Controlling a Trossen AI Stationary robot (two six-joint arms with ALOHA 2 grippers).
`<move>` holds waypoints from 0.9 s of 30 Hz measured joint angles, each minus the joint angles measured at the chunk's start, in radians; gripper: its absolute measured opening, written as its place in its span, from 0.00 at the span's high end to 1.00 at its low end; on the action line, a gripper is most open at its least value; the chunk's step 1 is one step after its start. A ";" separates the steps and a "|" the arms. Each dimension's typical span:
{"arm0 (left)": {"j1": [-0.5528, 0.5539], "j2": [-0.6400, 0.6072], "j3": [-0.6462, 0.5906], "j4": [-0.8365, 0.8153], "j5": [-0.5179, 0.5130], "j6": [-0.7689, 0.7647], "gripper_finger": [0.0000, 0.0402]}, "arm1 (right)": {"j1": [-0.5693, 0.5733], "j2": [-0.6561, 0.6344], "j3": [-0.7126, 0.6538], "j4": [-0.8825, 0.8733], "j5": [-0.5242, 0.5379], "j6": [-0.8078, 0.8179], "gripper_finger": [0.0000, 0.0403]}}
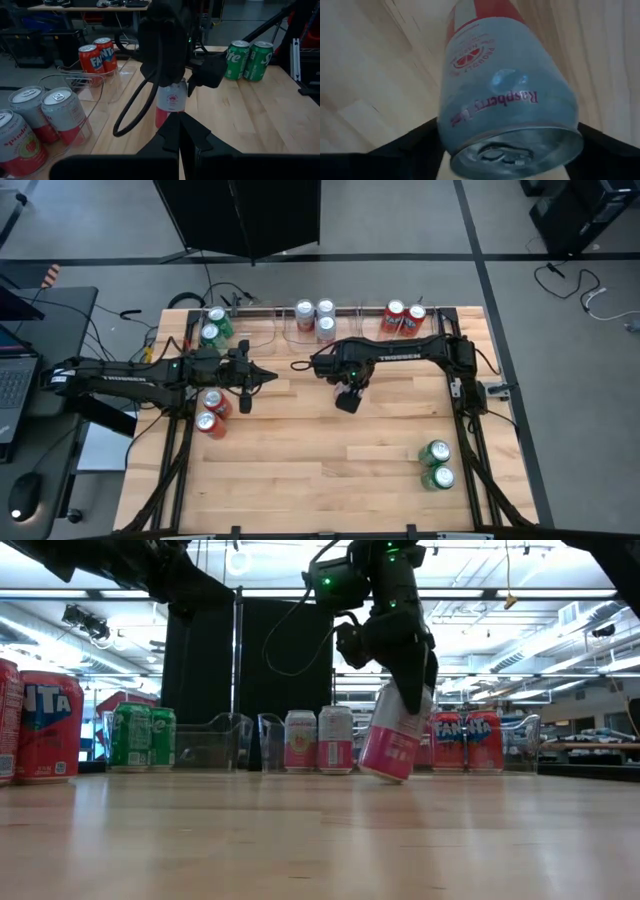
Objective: Sort soda cans
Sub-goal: Put the pink-white soda can into the top center transparent bin
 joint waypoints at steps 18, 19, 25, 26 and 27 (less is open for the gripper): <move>0.000 0.000 0.000 -0.007 0.000 0.003 0.99 | 0.004 0.002 -0.001 0.110 -0.018 -0.051 0.17; 0.000 0.000 0.000 -0.007 0.000 0.003 0.99 | 0.006 0.002 -0.001 0.102 -0.017 -0.061 0.18; 0.000 0.001 0.000 -0.008 0.000 0.000 0.98 | 0.032 -0.006 -0.001 -0.029 0.113 -0.073 0.45; 0.000 0.001 0.000 -0.008 0.000 0.000 0.98 | 0.038 -0.010 -0.001 -0.049 0.126 -0.074 0.52; 0.000 0.001 0.000 -0.009 0.000 0.000 0.98 | 0.043 -0.018 -0.001 -0.072 0.130 -0.075 0.59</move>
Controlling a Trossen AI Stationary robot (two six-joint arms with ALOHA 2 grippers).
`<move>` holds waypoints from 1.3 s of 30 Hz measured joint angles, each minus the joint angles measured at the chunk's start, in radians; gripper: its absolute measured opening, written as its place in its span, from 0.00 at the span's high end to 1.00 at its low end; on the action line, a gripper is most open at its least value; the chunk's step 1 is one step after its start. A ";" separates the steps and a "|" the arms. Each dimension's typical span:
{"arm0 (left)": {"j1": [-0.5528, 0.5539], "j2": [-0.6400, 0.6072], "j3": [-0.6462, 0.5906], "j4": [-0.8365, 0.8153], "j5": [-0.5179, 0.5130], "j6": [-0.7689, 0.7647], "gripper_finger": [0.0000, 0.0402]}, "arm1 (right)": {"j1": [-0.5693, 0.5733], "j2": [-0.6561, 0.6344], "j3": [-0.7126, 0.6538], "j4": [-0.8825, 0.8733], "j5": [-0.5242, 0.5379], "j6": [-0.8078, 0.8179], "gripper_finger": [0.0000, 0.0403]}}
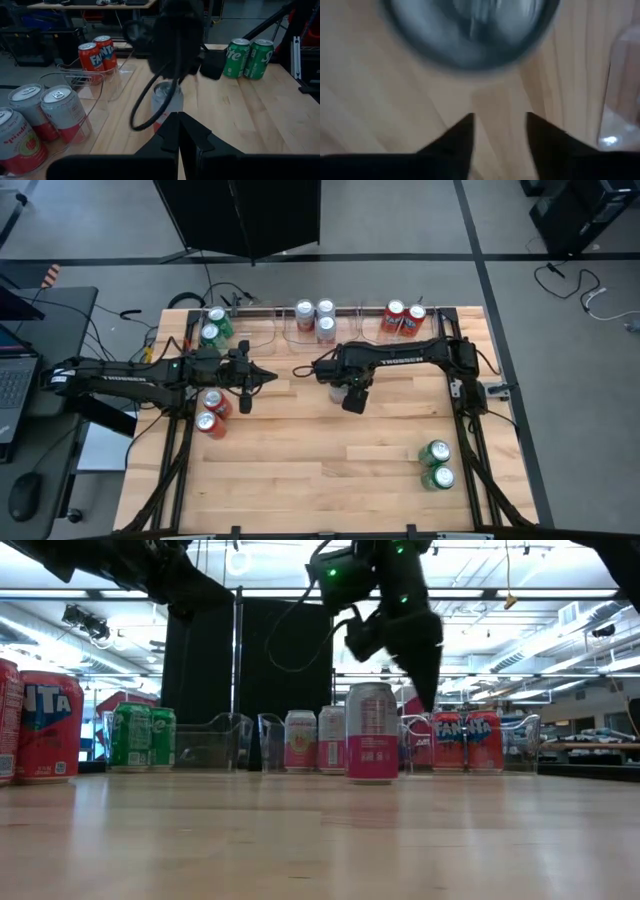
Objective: Sort soda cans
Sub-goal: Put the pink-white soda can into the top center transparent bin
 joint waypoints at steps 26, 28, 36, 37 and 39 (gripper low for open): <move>0.000 0.022 0.116 -0.233 0.001 0.031 1.00 | 0.173 -0.416 -1.015 1.371 0.295 0.251 1.00; 0.000 0.043 0.140 -0.262 0.001 0.031 1.00 | 0.173 -0.393 -1.039 1.430 0.327 0.274 1.00; 0.001 0.185 0.231 -0.352 0.000 0.037 1.00 | 0.144 -0.284 -1.012 1.620 0.337 0.228 1.00; 0.002 0.204 0.243 -0.350 0.000 0.038 1.00 | 0.137 -0.271 -1.003 1.639 0.338 0.217 1.00; 0.005 0.237 0.265 -0.364 0.001 0.052 1.00 | 0.124 -0.237 -0.984 1.670 0.338 0.192 1.00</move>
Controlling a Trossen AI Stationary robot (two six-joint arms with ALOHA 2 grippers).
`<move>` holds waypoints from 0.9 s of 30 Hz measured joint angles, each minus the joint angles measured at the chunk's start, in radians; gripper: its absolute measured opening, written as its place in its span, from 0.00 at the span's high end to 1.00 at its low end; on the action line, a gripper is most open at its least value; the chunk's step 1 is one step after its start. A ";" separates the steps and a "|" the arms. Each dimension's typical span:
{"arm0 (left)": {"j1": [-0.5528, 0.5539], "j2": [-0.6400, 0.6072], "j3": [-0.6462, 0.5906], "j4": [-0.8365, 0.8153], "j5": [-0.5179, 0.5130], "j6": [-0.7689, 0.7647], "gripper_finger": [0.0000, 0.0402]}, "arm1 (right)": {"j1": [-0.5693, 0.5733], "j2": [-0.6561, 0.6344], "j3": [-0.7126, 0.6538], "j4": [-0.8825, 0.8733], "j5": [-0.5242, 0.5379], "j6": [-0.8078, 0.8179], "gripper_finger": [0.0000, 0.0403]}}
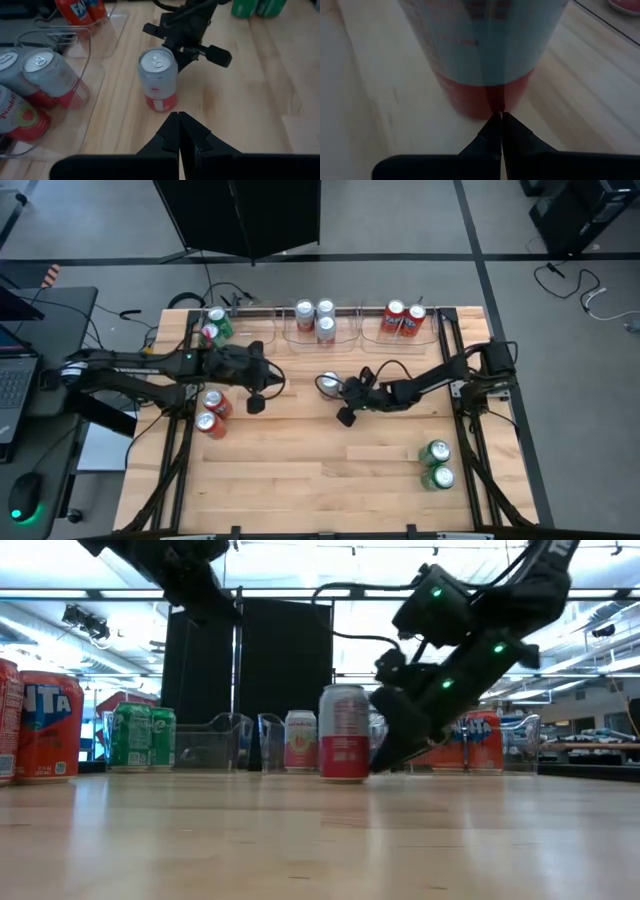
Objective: Sort soda cans
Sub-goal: Put the pink-white soda can into the top center transparent bin
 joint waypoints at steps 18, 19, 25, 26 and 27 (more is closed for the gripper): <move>0.168 0.229 0.216 -0.238 0.087 0.062 1.00 | -0.070 0.239 0.266 0.114 -0.002 -0.183 1.00; 0.178 0.251 0.240 -0.266 0.090 0.062 1.00 | -0.072 0.242 0.277 0.111 -0.013 -0.185 1.00; 0.232 0.401 0.449 -0.543 0.165 0.061 1.00 | -0.079 0.210 0.291 0.064 -0.092 -0.205 1.00; 0.238 0.425 0.489 -0.581 0.177 0.061 1.00 | -0.078 0.198 0.291 0.043 -0.092 -0.212 1.00; 0.244 0.446 0.525 -0.614 0.182 0.061 1.00 | -0.076 0.183 0.292 0.017 -0.092 -0.215 1.00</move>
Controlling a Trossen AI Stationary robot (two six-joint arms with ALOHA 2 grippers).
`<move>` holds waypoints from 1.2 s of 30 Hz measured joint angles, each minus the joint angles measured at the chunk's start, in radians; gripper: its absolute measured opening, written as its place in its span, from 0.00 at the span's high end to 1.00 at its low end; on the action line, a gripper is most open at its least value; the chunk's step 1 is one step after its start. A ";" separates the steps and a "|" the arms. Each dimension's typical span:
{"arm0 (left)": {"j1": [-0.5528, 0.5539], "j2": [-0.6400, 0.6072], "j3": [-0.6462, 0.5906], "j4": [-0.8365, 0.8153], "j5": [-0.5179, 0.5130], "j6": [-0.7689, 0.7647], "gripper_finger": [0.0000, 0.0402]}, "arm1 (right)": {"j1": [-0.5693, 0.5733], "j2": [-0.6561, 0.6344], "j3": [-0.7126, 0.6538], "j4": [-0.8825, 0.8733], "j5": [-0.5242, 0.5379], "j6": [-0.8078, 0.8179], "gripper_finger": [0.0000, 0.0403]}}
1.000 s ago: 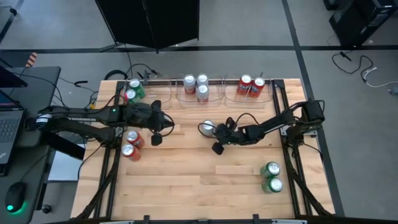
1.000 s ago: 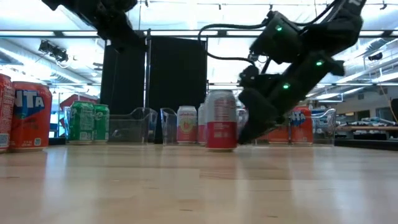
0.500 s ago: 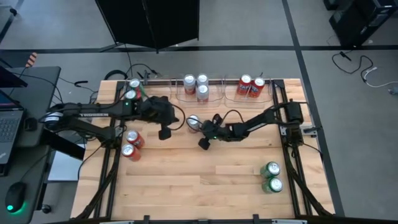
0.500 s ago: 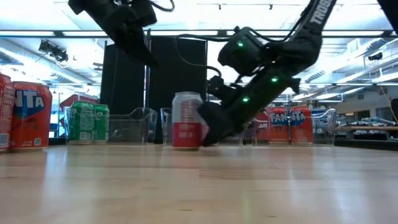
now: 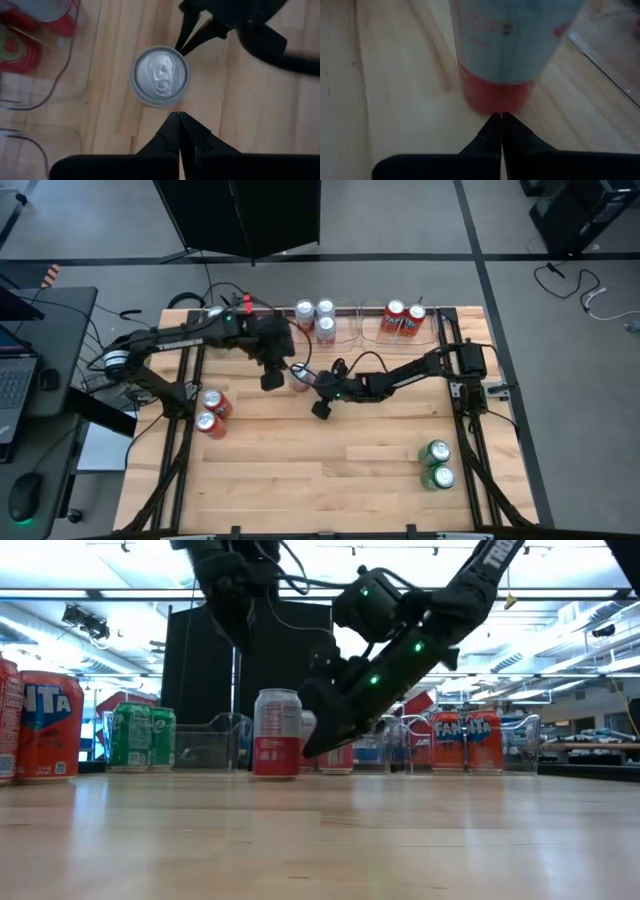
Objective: Sort soda cans
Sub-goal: Put the pink-white soda can into the top center transparent bin
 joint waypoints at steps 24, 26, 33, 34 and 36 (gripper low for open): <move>-0.081 0.248 0.243 -0.146 -0.051 -0.104 0.48 | 0.114 -0.473 -0.591 0.268 0.119 0.101 1.00; -0.081 0.248 0.243 -0.135 -0.061 -0.132 0.42 | 0.123 -0.480 -0.594 0.274 0.119 0.100 1.00; -0.077 0.248 0.243 -0.114 -0.163 -0.165 0.28 | 0.147 -0.475 -0.593 0.277 0.121 0.051 1.00; -0.077 0.248 0.243 -0.106 -0.162 -0.166 0.27 | 0.146 -0.475 -0.593 0.277 0.121 0.050 1.00; -0.074 0.248 0.243 -0.094 -0.144 -0.184 0.25 | 0.146 -0.475 -0.593 0.278 0.121 0.048 1.00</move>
